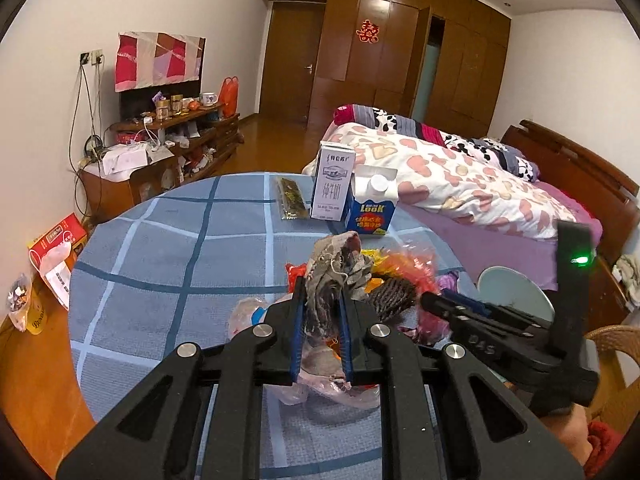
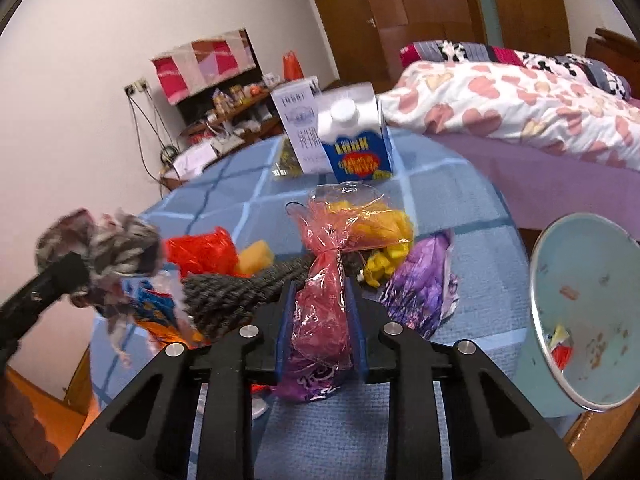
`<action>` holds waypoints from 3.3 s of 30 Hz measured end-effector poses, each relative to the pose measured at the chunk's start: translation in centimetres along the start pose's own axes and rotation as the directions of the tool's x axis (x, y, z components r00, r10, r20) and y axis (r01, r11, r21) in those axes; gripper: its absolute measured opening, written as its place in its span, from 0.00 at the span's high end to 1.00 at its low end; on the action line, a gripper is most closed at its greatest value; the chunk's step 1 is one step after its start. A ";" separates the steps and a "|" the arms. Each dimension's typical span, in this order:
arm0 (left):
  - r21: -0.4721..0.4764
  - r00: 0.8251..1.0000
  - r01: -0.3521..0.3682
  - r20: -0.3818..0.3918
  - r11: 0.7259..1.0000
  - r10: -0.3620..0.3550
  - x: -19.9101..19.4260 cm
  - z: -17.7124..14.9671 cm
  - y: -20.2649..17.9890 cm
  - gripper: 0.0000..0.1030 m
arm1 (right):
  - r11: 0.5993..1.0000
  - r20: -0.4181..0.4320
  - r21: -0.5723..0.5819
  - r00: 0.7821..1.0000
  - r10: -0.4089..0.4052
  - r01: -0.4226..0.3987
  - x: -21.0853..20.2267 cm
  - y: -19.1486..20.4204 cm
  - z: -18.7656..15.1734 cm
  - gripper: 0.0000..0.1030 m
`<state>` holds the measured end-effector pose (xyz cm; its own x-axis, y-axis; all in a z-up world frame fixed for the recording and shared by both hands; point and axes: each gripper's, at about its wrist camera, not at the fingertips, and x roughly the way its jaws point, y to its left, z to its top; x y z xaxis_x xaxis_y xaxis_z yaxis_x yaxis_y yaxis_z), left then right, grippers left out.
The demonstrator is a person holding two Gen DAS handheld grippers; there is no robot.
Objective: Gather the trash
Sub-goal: 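Grasp the patterned cloth rag with left tool while right tool grasps pink plastic bag, then carry rag and pink bag over the wastebasket and open both tools, then move both open tools back over the remaining trash on the table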
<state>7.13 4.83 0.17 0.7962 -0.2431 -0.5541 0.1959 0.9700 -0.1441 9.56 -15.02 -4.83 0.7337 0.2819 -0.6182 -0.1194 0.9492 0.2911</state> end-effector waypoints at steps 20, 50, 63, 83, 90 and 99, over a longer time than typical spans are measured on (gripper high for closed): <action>0.130 0.991 0.109 0.061 0.985 -0.117 -0.1 1.9 -10.5 0.86 | 0.985 0.197 0.061 0.965 -0.173 0.164 -11.6 -6.5 0.9 0.75; 0.281 0.965 0.259 -0.106 0.924 -0.239 7.9 -2.4 -26.7 0.86 | 0.856 0.099 0.332 0.888 -0.450 0.397 -13.1 -21.3 -3.6 0.75; 0.279 0.959 0.271 -0.162 0.921 -0.233 11.5 -3.5 -29.5 0.85 | 0.836 0.028 0.364 0.893 -0.449 0.410 -11.2 -23.3 -4.9 0.75; 0.285 0.982 0.179 -0.113 0.942 -0.152 10.7 -2.9 -28.1 0.41 | 0.814 0.074 0.417 0.878 -0.473 0.404 -12.9 -23.4 -4.9 0.42; 0.277 0.989 0.134 -0.090 0.951 -0.113 9.4 -2.5 -26.1 0.27 | 0.818 0.110 0.398 0.863 -0.493 0.416 -13.7 -21.8 -4.6 0.21; 0.244 0.994 0.078 -0.091 0.967 -0.057 8.5 -2.4 -22.1 0.15 | 0.831 0.106 0.326 0.856 -0.505 0.450 -12.9 -18.6 -4.2 0.11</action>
<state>8.21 -18.65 -3.33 0.7281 -0.2973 -0.6177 0.3912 0.9201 0.0181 -0.50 -35.72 -5.27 0.7595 -0.2532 -0.5992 0.4494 0.8702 0.2019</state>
